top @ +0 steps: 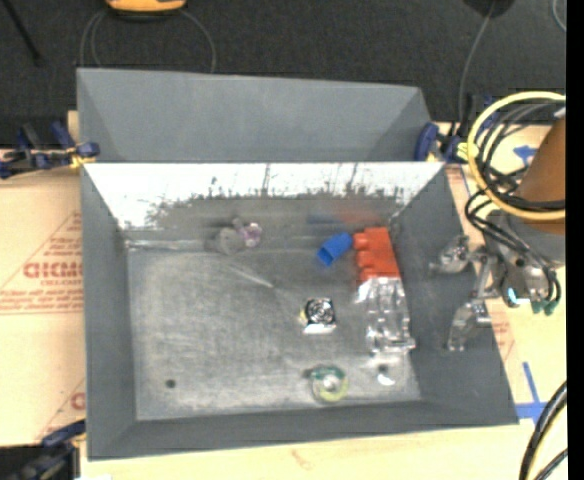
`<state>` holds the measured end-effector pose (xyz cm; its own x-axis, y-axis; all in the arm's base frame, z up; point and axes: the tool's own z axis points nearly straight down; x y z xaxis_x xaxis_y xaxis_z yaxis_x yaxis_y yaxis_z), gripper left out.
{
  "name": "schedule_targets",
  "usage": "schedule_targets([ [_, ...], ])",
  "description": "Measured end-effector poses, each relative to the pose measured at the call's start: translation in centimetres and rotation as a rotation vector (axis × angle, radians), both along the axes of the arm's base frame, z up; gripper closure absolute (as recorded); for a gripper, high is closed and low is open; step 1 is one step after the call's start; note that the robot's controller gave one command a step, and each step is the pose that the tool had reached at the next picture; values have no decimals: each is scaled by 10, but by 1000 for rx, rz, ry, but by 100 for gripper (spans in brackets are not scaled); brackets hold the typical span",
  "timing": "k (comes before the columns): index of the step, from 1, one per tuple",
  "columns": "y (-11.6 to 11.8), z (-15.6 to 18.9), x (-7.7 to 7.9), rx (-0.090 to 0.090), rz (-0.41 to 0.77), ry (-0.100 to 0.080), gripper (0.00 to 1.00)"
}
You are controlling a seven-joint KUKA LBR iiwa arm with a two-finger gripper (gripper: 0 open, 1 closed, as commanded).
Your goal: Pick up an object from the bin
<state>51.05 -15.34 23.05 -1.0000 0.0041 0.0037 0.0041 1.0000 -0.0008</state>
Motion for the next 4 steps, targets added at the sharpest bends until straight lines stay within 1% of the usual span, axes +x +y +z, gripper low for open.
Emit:
schedule_targets([
  [1,-9,-111,0,-10,117,-40,0],
  [2,-9,-116,-3,-8,121,-27,100],
  [3,15,28,-21,-3,543,-11,100],
  [4,20,-77,-40,7,727,-1,100],
])
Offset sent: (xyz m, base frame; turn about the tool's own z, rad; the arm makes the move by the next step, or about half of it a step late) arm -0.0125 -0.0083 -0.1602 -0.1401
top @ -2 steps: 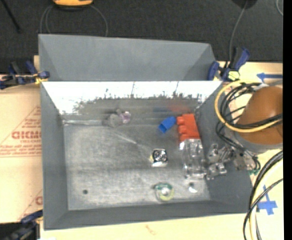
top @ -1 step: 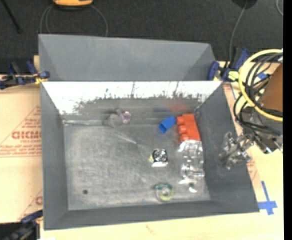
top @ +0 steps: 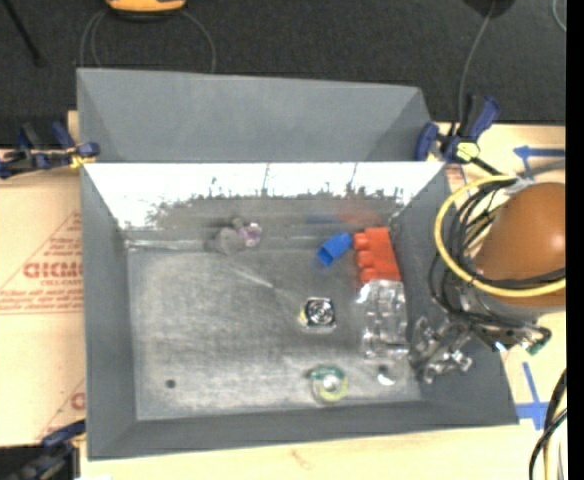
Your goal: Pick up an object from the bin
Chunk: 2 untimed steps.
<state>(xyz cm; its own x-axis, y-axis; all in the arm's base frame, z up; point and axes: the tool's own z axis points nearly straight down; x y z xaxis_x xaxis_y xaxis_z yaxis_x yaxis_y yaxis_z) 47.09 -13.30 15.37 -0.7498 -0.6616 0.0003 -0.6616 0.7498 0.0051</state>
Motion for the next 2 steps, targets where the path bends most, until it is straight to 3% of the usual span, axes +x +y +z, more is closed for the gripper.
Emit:
schedule_targets([
  [1,29,-18,11,-2,547,-7,100],
  [2,29,-18,12,-2,546,-7,0],
])
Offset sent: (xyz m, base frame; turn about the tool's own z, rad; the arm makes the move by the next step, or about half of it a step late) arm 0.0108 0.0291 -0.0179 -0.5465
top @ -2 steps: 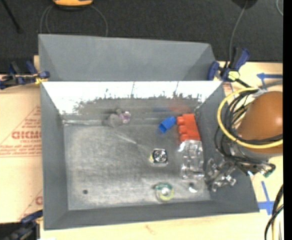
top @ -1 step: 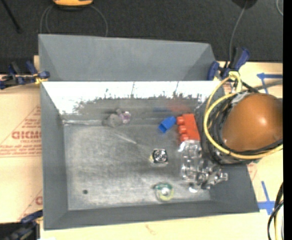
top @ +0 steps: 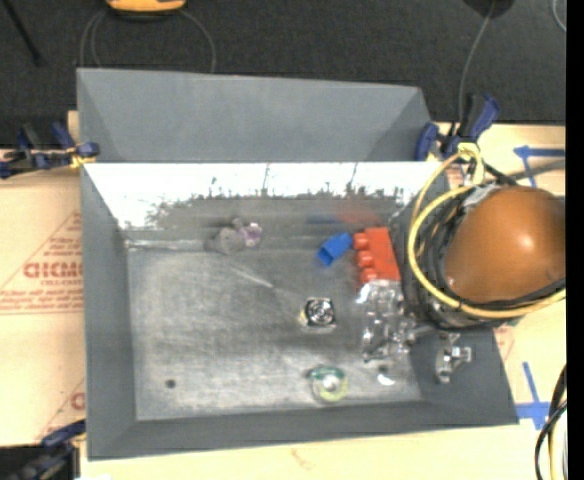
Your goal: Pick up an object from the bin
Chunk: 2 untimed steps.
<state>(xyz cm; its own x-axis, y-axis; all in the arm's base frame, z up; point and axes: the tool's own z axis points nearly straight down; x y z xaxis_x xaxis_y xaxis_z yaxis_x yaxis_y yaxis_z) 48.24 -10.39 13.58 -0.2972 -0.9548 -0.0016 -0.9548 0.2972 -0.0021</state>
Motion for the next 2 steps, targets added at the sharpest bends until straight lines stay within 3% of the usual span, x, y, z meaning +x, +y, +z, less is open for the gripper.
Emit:
schedule_targets([
  [1,-4,-62,56,-1,-295,4,0],
  [2,-4,-60,57,-1,-294,0,100],
])
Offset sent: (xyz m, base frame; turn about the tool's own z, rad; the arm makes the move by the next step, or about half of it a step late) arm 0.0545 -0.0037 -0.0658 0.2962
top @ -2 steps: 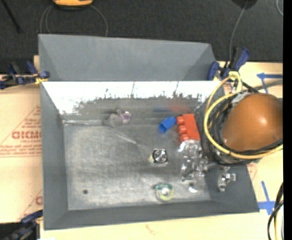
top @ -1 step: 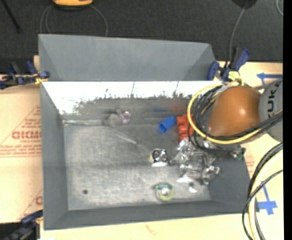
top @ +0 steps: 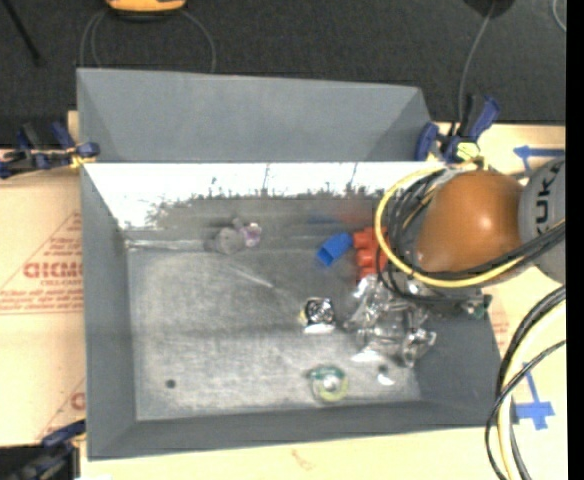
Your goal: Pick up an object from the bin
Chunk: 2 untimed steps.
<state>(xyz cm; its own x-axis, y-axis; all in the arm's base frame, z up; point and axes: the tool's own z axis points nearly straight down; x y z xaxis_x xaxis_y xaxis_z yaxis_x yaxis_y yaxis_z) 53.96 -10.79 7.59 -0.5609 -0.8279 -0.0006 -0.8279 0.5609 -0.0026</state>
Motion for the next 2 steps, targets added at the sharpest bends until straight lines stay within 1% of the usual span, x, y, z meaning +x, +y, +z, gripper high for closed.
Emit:
schedule_targets([
  [1,-21,39,-61,6,-29,3,100],
  [2,-9,133,-52,0,-17,-5,100],
])
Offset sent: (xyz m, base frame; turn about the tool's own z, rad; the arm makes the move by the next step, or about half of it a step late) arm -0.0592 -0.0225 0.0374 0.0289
